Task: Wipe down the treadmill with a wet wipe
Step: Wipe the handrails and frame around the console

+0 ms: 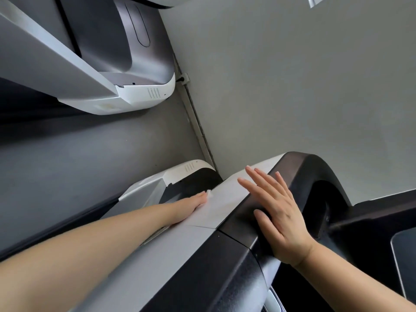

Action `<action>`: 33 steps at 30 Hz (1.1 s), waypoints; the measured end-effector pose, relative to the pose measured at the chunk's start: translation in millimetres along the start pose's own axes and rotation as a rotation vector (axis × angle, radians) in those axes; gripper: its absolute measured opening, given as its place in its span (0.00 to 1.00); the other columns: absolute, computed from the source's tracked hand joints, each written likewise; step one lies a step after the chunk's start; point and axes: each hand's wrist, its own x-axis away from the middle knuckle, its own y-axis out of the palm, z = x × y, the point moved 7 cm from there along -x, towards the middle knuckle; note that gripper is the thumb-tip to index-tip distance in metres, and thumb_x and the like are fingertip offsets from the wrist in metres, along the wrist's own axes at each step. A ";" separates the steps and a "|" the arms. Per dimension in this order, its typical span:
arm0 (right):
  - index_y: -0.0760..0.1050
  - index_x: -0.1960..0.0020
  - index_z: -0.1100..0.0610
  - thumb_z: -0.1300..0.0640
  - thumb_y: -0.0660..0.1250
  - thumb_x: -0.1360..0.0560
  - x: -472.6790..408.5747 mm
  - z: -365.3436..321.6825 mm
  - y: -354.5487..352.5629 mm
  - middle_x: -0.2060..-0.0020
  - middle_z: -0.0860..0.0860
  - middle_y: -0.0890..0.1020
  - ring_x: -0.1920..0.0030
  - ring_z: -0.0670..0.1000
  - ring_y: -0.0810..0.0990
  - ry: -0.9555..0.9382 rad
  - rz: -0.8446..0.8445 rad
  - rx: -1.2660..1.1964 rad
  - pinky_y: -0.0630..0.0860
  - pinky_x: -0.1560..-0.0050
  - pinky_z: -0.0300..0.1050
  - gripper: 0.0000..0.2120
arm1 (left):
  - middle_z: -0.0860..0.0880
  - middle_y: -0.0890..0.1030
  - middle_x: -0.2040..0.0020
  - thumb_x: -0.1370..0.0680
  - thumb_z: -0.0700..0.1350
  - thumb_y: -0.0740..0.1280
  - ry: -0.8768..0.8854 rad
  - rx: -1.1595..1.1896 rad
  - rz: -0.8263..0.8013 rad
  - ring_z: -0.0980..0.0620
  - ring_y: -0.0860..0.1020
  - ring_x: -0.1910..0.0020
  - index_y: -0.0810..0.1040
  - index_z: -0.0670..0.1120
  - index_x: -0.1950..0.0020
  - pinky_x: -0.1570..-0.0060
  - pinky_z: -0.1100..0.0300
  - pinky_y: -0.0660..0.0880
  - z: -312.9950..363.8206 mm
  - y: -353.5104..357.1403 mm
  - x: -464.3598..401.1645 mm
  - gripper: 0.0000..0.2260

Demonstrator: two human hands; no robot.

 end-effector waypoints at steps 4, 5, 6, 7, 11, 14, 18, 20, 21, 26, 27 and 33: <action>0.61 0.28 0.45 0.54 0.53 0.29 0.3 -0.8 -1.0 0.26 0.48 0.62 0.25 0.49 0.58 0.011 0.016 -0.008 0.50 0.27 0.56 0.29 | 0.57 0.52 0.24 0.17 0.54 0.47 0.134 -0.032 -0.061 0.58 0.47 0.25 0.48 0.49 0.22 0.28 0.60 0.44 67.4 19.4 16.8 0.24; 0.61 0.28 0.46 0.54 0.53 0.29 0.1 -1.2 -1.4 0.26 0.48 0.62 0.25 0.49 0.58 0.015 0.020 -0.011 0.50 0.27 0.57 0.29 | 0.60 0.51 0.25 0.17 0.54 0.48 0.222 -0.059 -0.073 0.59 0.47 0.25 0.49 0.52 0.22 0.27 0.61 0.45 78.5 26.9 25.9 0.23; 0.60 0.28 0.46 0.54 0.53 0.29 0.4 -1.7 -1.6 0.26 0.49 0.62 0.25 0.49 0.58 0.017 0.025 -0.011 0.50 0.27 0.57 0.29 | 0.64 0.51 0.27 0.17 0.55 0.50 0.322 -0.011 -0.108 0.59 0.46 0.25 0.50 0.57 0.23 0.28 0.62 0.46 79.4 35.3 34.2 0.23; 0.60 0.27 0.46 0.54 0.54 0.30 0.7 -2.1 -1.8 0.26 0.49 0.62 0.25 0.50 0.58 0.017 0.030 -0.012 0.50 0.27 0.58 0.30 | 0.67 0.52 0.28 0.19 0.56 0.52 0.412 -0.004 -0.170 0.59 0.47 0.24 0.51 0.62 0.25 0.30 0.65 0.48 77.4 42.8 43.7 0.23; 0.58 0.27 0.47 0.54 0.54 0.30 -0.1 -2.7 -1.6 0.26 0.50 0.61 0.25 0.50 0.57 0.007 0.037 -0.013 0.51 0.27 0.58 0.31 | 0.71 0.50 0.34 0.29 0.60 0.53 0.330 -0.008 -0.230 0.76 0.48 0.32 0.47 0.62 0.33 0.34 0.78 0.46 71.2 34.9 73.6 0.26; 0.59 0.27 0.47 0.55 0.54 0.30 -1.5 -2.9 -2.0 0.26 0.50 0.62 0.25 0.50 0.57 0.014 0.028 -0.008 0.50 0.27 0.57 0.31 | 0.74 0.50 0.32 0.18 0.56 0.51 0.220 -0.054 -0.226 0.71 0.47 0.29 0.46 0.65 0.29 0.31 0.71 0.46 41.0 22.3 47.9 0.20; 0.60 0.27 0.48 0.55 0.54 0.31 -0.2 -2.3 -2.9 0.26 0.50 0.62 0.25 0.49 0.58 0.032 0.037 -0.014 0.50 0.26 0.54 0.31 | 0.57 0.48 0.23 0.16 0.54 0.43 0.144 -0.139 -0.145 0.56 0.47 0.24 0.45 0.54 0.22 0.26 0.55 0.43 35.6 18.9 18.2 0.22; 0.58 0.27 0.48 0.55 0.54 0.31 0.0 -2.3 -3.8 0.26 0.51 0.61 0.25 0.49 0.57 0.042 0.047 -0.018 0.49 0.26 0.52 0.32 | 0.54 0.48 0.22 0.17 0.55 0.44 0.110 -0.057 -0.088 0.55 0.46 0.24 0.47 0.52 0.22 0.25 0.54 0.43 61.2 17.8 5.8 0.23; 0.58 0.26 0.47 0.55 0.54 0.31 0.2 -2.1 -3.7 0.26 0.50 0.61 0.25 0.49 0.57 0.045 0.046 -0.021 0.49 0.25 0.52 0.32 | 0.54 0.49 0.22 0.17 0.56 0.44 0.140 -0.023 -0.080 0.56 0.47 0.24 0.48 0.51 0.22 0.25 0.53 0.44 67.7 18.2 6.6 0.24; 0.56 0.26 0.46 0.55 0.54 0.31 -0.6 -2.1 -3.1 0.25 0.50 0.59 0.25 0.48 0.56 0.055 0.030 -0.019 0.48 0.25 0.50 0.33 | 0.65 0.49 0.24 0.21 0.64 0.51 0.388 -0.136 -0.227 0.63 0.46 0.25 0.47 0.61 0.24 0.25 0.52 0.46 58.7 56.4 19.8 0.27; 0.56 0.26 0.46 0.55 0.54 0.31 -0.6 -2.3 -3.0 0.25 0.50 0.59 0.25 0.49 0.56 0.055 0.029 -0.016 0.48 0.25 0.50 0.33 | 0.66 0.47 0.26 0.21 0.62 0.52 0.457 -0.190 -0.208 0.63 0.45 0.26 0.46 0.62 0.25 0.25 0.57 0.42 53.6 52.1 38.0 0.26; 0.56 0.26 0.47 0.56 0.54 0.33 -1.5 -1.4 -2.1 0.25 0.50 0.58 0.25 0.48 0.56 0.060 0.030 -0.004 0.48 0.25 0.50 0.34 | 0.72 0.39 0.28 0.30 0.75 0.48 0.582 -0.193 -0.258 0.68 0.40 0.27 0.42 0.73 0.31 0.27 0.66 0.41 81.2 37.4 130.1 0.30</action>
